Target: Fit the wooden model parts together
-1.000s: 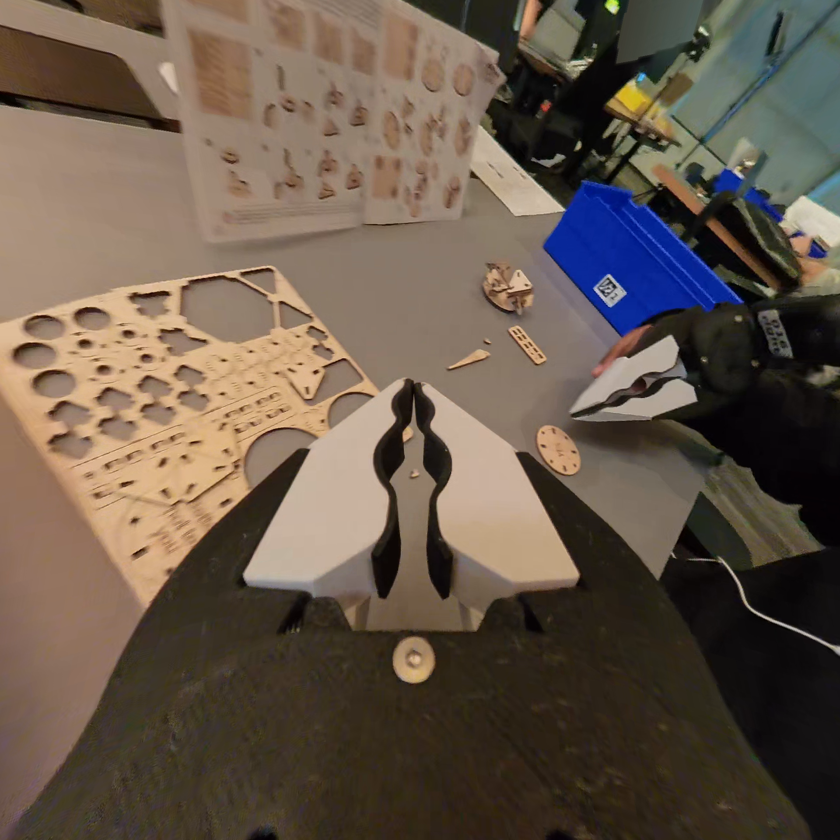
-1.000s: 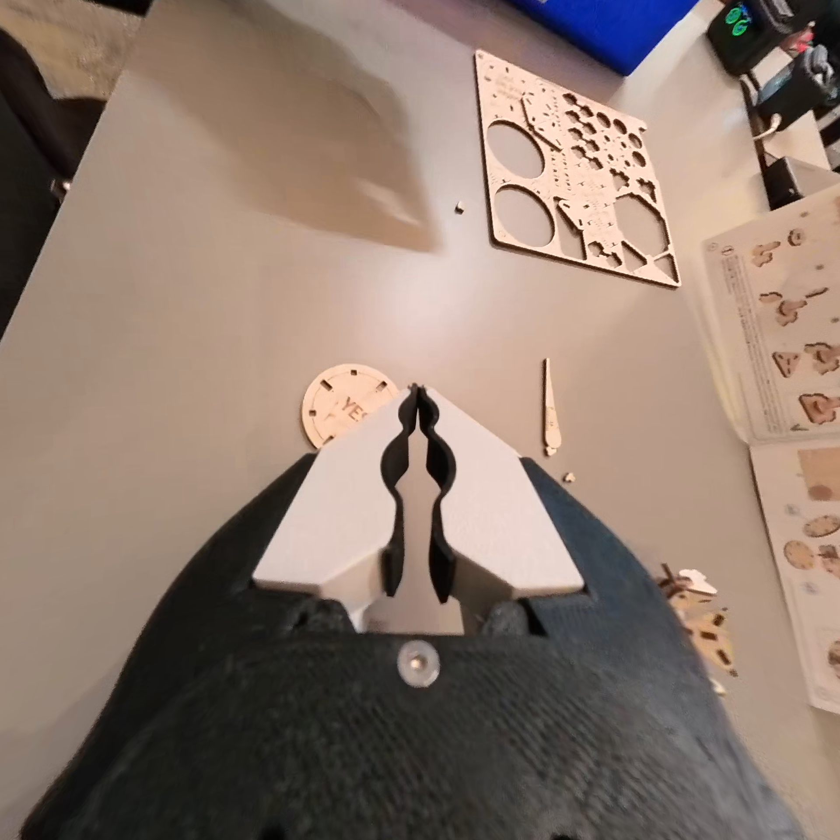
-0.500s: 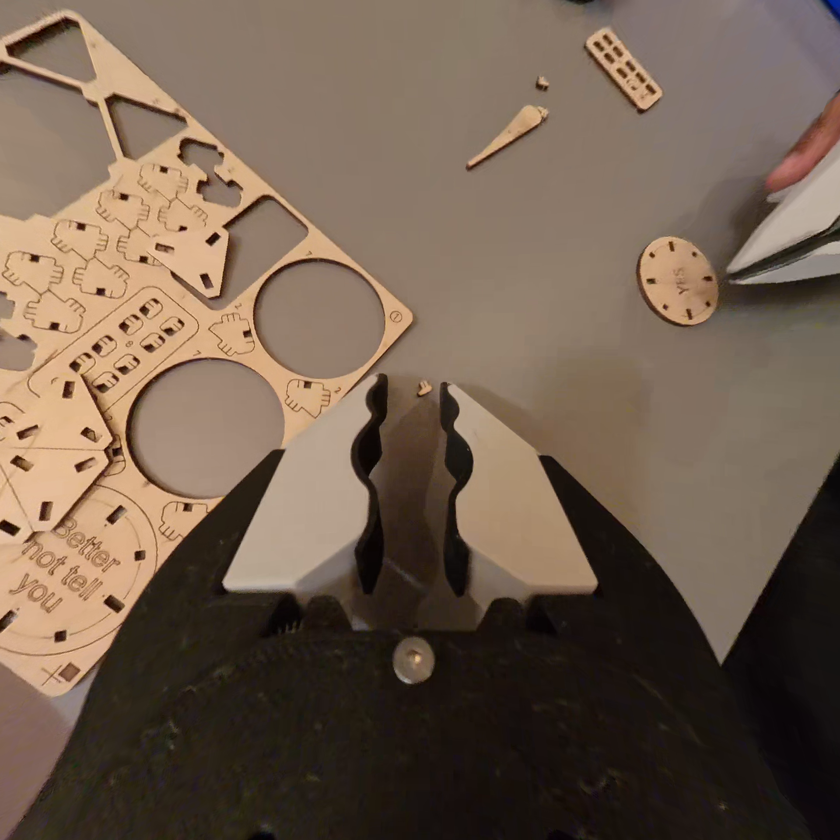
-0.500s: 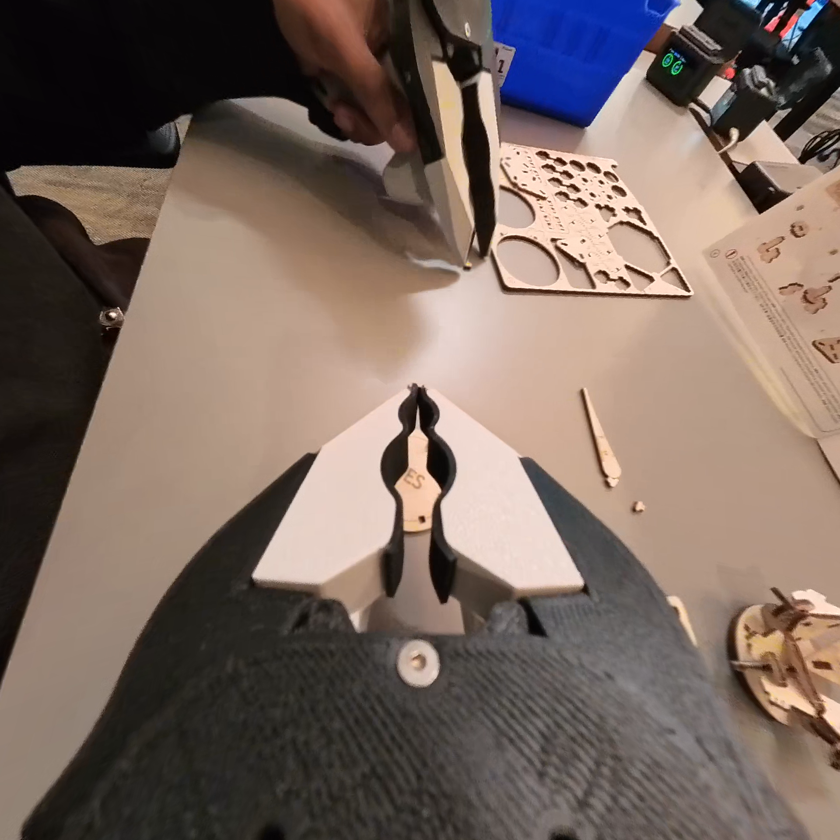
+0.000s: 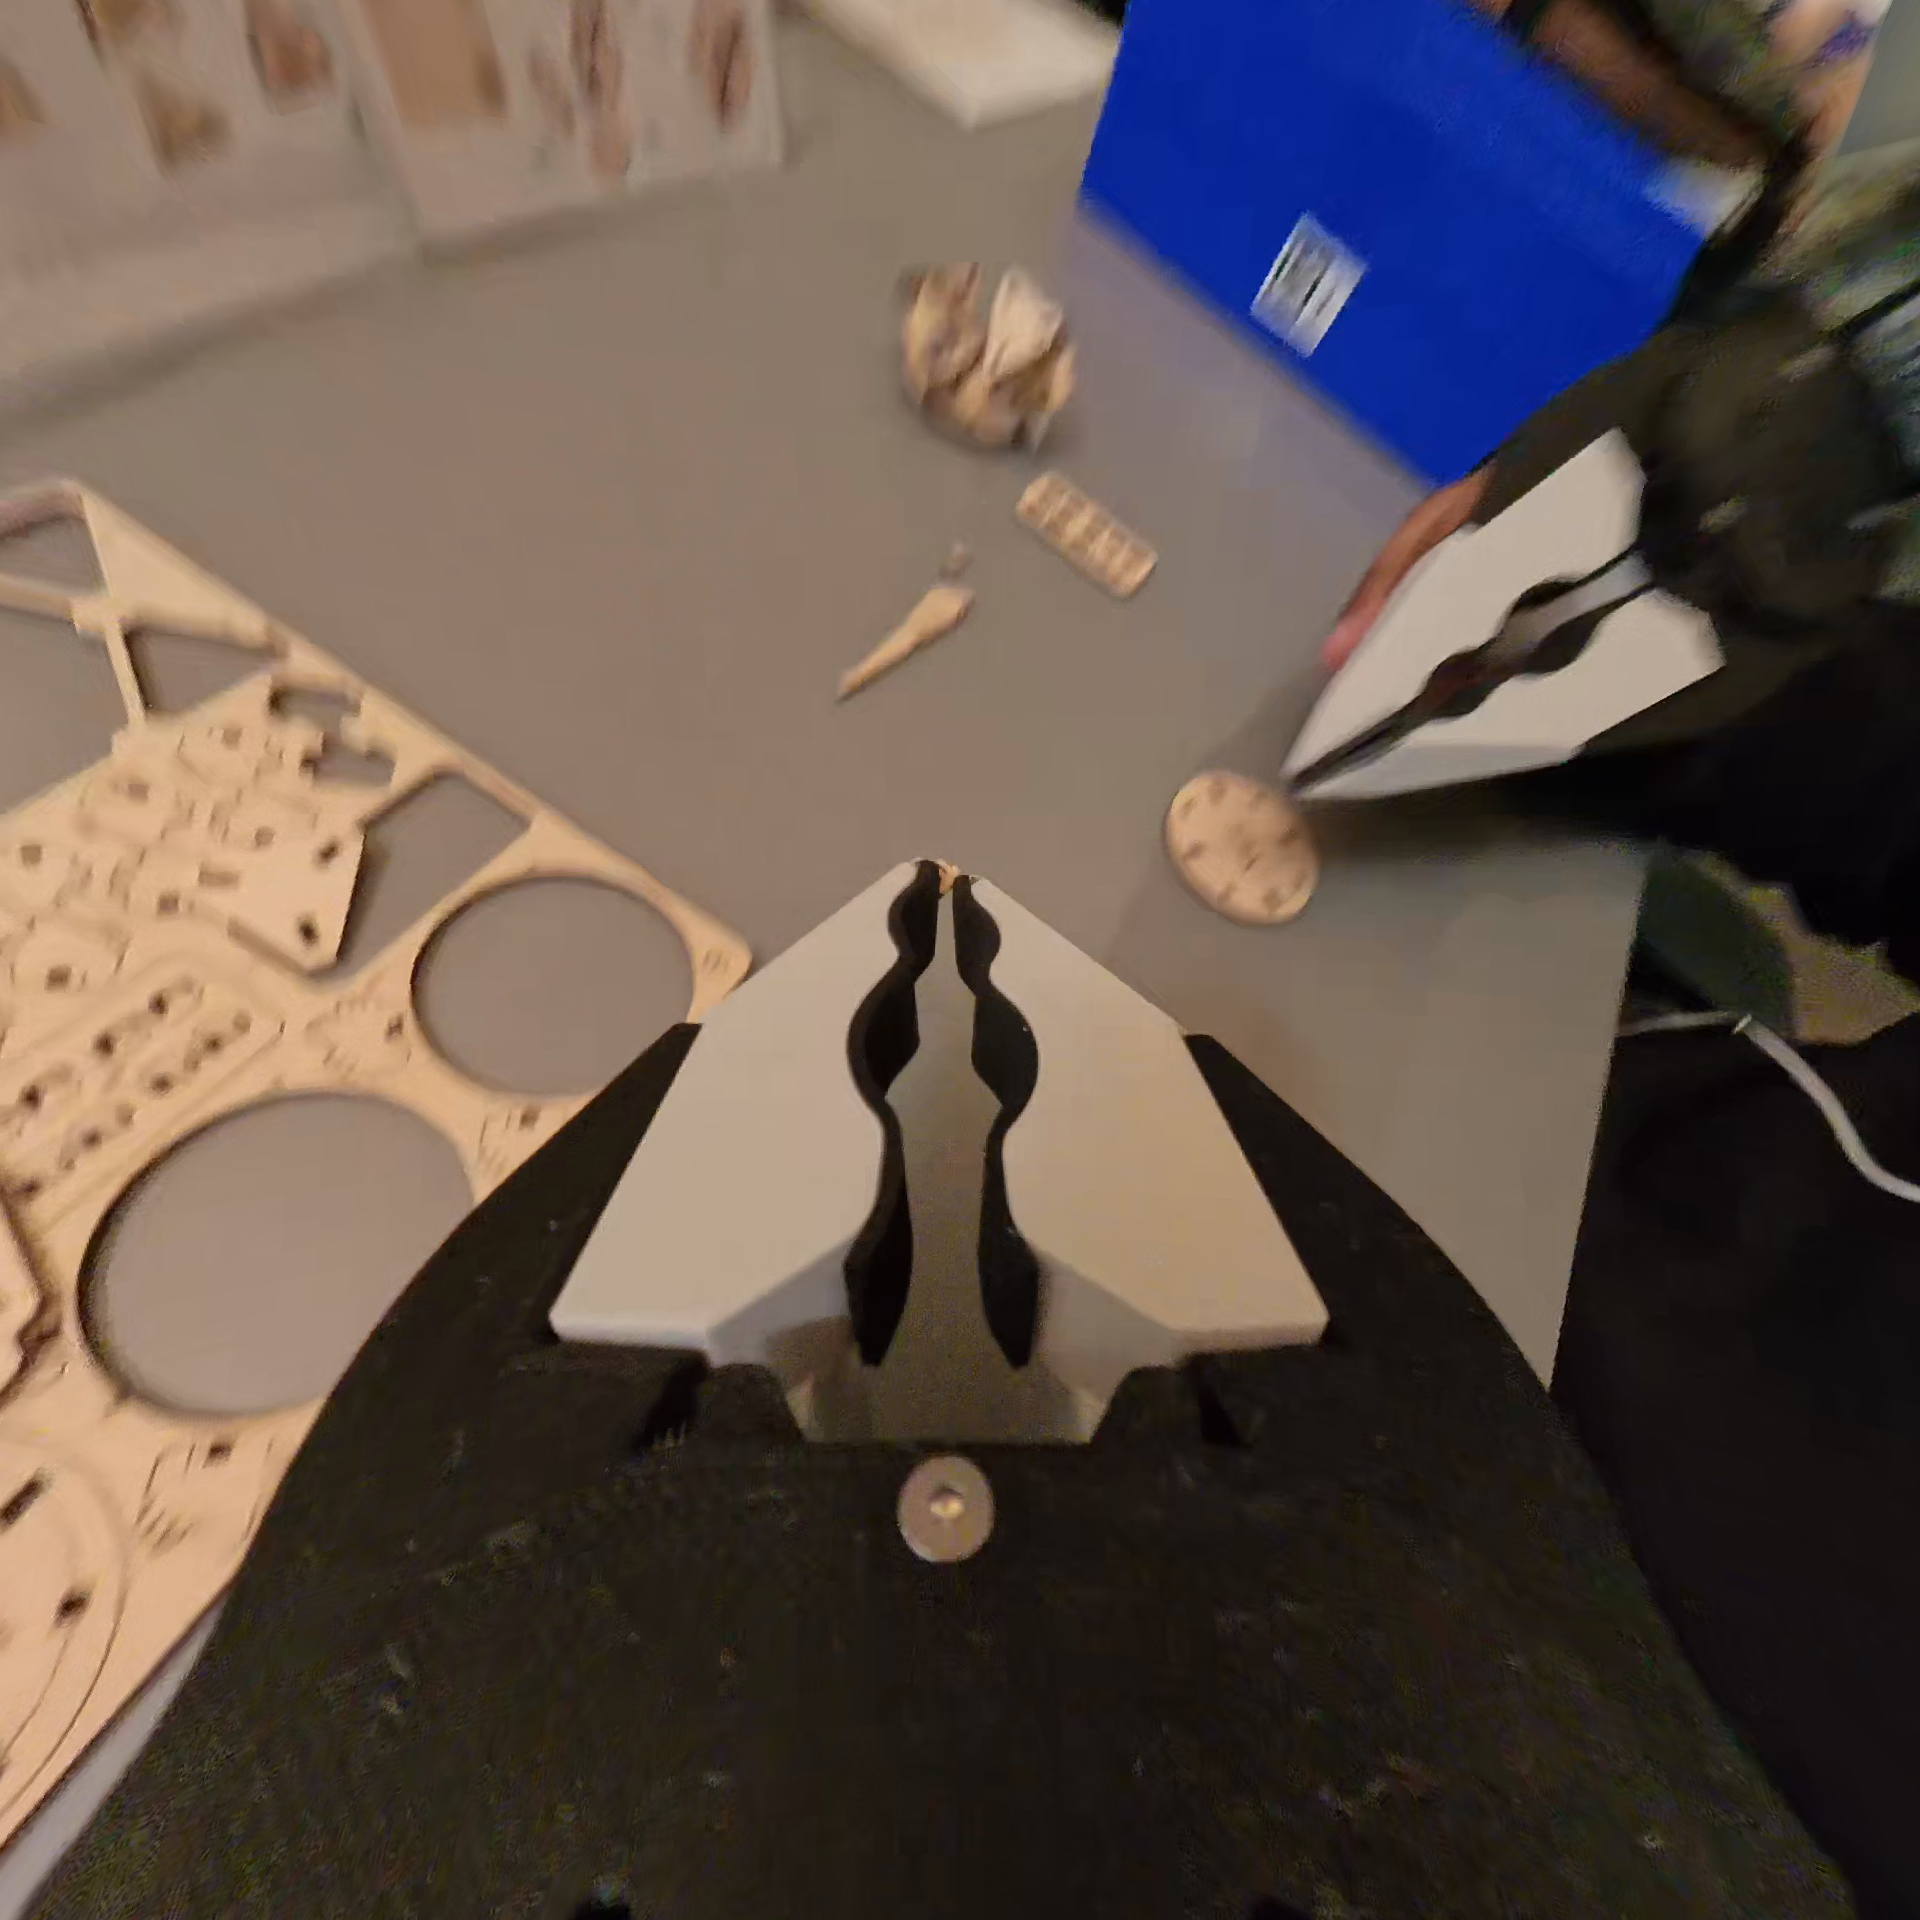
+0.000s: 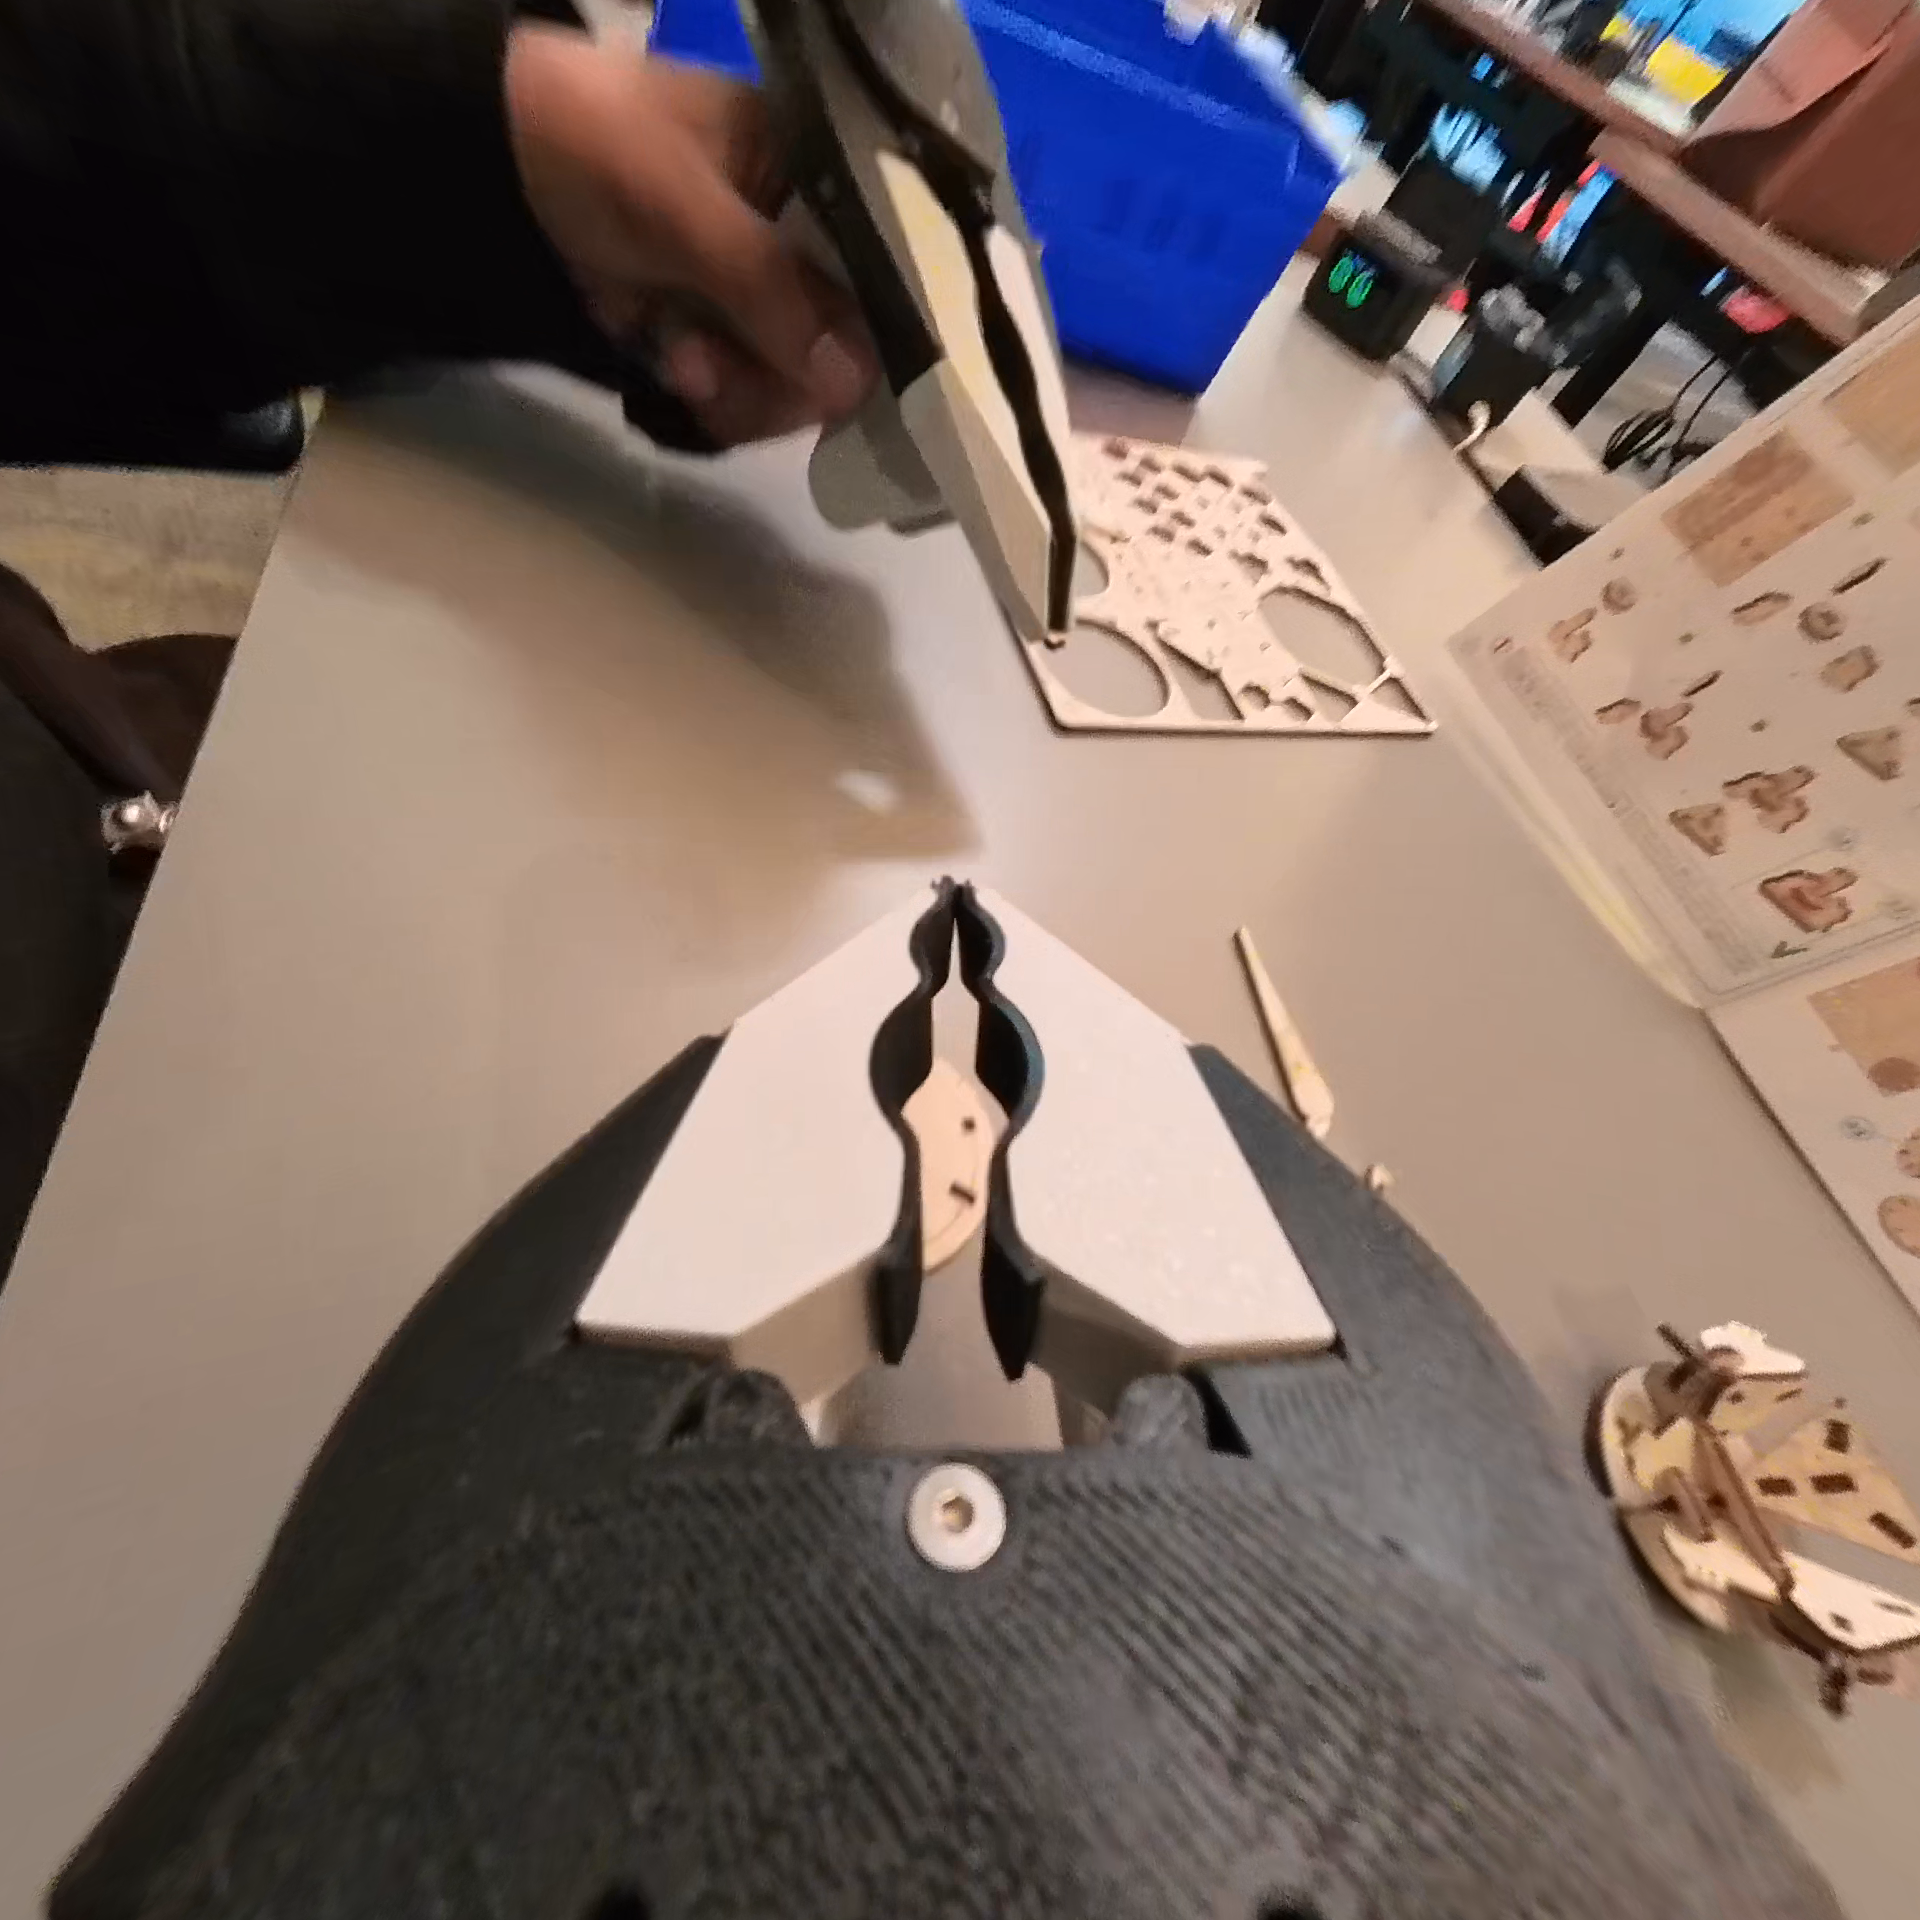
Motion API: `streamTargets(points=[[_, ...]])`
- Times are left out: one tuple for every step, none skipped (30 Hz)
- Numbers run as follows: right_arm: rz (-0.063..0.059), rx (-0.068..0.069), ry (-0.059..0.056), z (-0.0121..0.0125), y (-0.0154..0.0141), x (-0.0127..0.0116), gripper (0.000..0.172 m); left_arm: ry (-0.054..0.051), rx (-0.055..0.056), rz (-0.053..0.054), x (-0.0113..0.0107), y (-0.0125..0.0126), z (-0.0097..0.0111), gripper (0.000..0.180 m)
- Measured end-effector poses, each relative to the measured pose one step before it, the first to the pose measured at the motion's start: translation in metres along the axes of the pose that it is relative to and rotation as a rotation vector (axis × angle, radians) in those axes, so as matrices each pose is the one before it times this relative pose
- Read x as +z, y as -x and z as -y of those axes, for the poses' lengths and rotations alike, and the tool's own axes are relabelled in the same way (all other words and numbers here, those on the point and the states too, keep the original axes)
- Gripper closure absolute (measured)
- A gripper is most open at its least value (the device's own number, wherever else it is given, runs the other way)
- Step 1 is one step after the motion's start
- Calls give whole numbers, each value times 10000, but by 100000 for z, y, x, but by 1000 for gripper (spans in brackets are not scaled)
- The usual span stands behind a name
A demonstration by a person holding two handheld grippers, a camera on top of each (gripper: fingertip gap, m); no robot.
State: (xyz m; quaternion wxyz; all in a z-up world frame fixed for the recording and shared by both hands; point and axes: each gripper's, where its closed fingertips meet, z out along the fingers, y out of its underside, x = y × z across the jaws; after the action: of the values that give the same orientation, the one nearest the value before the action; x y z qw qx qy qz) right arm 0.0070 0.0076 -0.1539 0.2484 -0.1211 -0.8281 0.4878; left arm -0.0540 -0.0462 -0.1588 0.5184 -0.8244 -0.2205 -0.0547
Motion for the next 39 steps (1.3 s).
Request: streamTargets(points=[[-43,226,-476,826,-413,168,172,-893,298,-61,-85,-603,1356,180],[15,477,-600,959,-498,168,172,-794,414,238,-1,-314,1151,180],[66,684,-675,1007,-592,172,172,-576,397,302,103,-280,801,180],[74,790,-673,963,-691,184,172,-316,348,111,225,-538,445,180],[22,776,-548,755,-783,209,170,-159,331,39,288,-595,211,180],[0,657,-338,461,-685,237,169,-70,334,155,303,-387,99,180],[4,490,-162,190,-469,213,166,-54,363,191,253,-309,91,180],[27,330,-57,9,-207,131,162,-84,386,142,191,-382,145,180],[40,182,17,-135,15,54,160,-66,348,109,170,-392,151,180],[1,79,40,-230,69,-29,160,-99,279,113,143,-322,212,180],[-1,67,-15,-163,91,-45,159,-130,209,20,120,-419,238,180],[55,161,-89,15,132,-71,160,-145,138,-43,108,-450,259,180],[139,251,-141,196,187,-65,161,-131,98,-36,102,-383,239,180],[210,334,-163,227,210,-59,162,-115,87,-9,59,-294,230,180],[202,347,-132,221,158,-67,163,-162,102,117,-32,-41,276,180],[192,269,-145,249,172,-93,162,-213,107,19,-116,-139,355,180],[178,189,-143,243,202,-104,163,-168,57,-27,-97,-170,285,180],[169,145,-116,172,208,-62,163,-95,20,-15,-44,-91,154,180],[247,149,-94,110,323,-12,163,-22,0,-29,27,-100,19,180],[236,206,-60,38,292,33,164,3,20,-30,53,-96,-42,180],[156,229,-40,-8,138,34,162,19,31,39,17,28,-69,180],[86,181,-19,-22,8,-13,162,-73,64,-30,-72,-69,103,180],[73,115,11,-30,25,-35,166,-109,25,-66,-86,-133,159,180],[74,60,10,0,94,-31,166,-41,25,-49,-37,-94,29,180],[-8,26,5,6,-12,-37,169,-70,68,-80,-61,-148,53,180],[25,-25,-5,16,54,-28,171,-112,74,-41,-80,-104,123,180],[84,37,6,12,141,23,172,-91,71,-37,-94,-71,91,180],[89,55,-15,8,117,21,172,-96,51,-35,-84,-64,97,180],[95,74,-25,14,115,10,172,-79,23,-51,-77,-81,82,180],[111,92,-29,21,107,-8,171,-73,3,-62,-60,-70,98,180],[103,114,-24,28,89,-24,172,-55,-36,-53,-22,-63,51,180],[88,104,-5,-1,46,-47,172,-44,-55,-71,-3,-79,31,180],[103,81,27,-27,84,-63,172,-36,-56,-107,-18,-127,21,180],[67,42,14,11,65,-84,172,-56,-85,-114,-33,-106,62,179],[-18,-33,-22,86,-25,-123,172,-79,-134,-81,-53,-32,96,177],[-80,-105,7,71,-96,-152,172,-96,-187,-62,-65,66,110,173],[-111,-165,63,27,-119,-179,172,-104,-263,-59,-77,152,94,169],[-144,-243,99,7,-119,-207,172,-96,-359,-85,-63,185,66,164],[-178,-352,143,-37,-107,-208,172,-63,-470,-119,-45,212,16,160]])
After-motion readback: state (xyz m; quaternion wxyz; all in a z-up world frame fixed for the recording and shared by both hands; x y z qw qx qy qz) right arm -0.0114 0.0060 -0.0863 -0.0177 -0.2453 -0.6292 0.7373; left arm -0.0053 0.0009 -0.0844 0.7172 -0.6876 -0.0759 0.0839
